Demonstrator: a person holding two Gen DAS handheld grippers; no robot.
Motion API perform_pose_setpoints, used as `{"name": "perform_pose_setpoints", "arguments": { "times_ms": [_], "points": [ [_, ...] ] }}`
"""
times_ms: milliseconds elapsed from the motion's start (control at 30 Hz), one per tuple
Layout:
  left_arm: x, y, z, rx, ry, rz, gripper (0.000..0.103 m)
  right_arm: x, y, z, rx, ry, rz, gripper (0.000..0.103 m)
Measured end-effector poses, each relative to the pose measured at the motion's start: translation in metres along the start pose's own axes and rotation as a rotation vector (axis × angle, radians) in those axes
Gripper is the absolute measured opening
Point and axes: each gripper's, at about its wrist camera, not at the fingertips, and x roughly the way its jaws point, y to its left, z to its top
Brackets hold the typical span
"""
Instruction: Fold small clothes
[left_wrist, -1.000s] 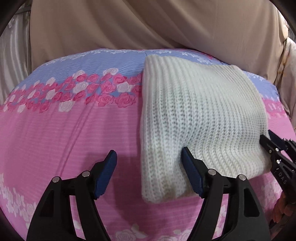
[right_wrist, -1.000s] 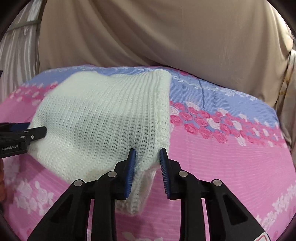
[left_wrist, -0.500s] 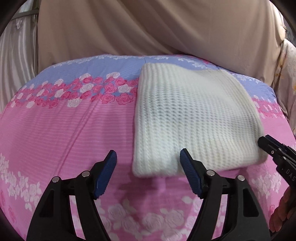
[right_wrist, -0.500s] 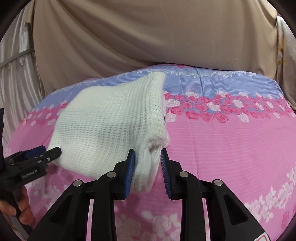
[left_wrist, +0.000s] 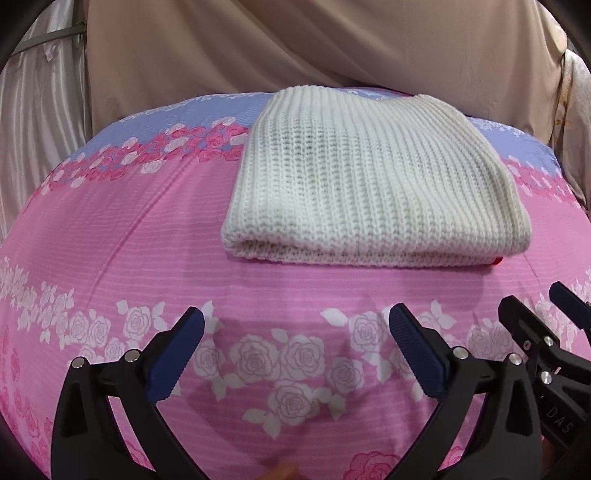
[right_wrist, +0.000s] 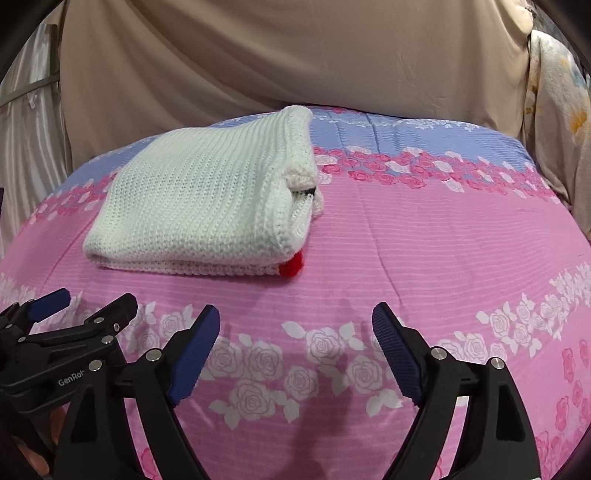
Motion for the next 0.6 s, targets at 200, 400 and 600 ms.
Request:
{"name": "perform_pose_setpoints", "arguments": {
  "times_ms": [200,400,600],
  "points": [
    [-0.001,-0.006,-0.002,0.019,-0.01,0.054,0.098,0.005,-0.003,0.001,0.001,0.02,0.011,0.084],
    [-0.004,-0.002,-0.001,0.002,-0.031,0.06,0.098,0.005,0.002,0.001,-0.012,0.007,-0.009,0.084],
    [-0.006,-0.002,0.0,0.004,-0.041,0.085,0.098,0.004,0.008,0.0,-0.018,0.005,-0.027,0.084]
  ]
}}
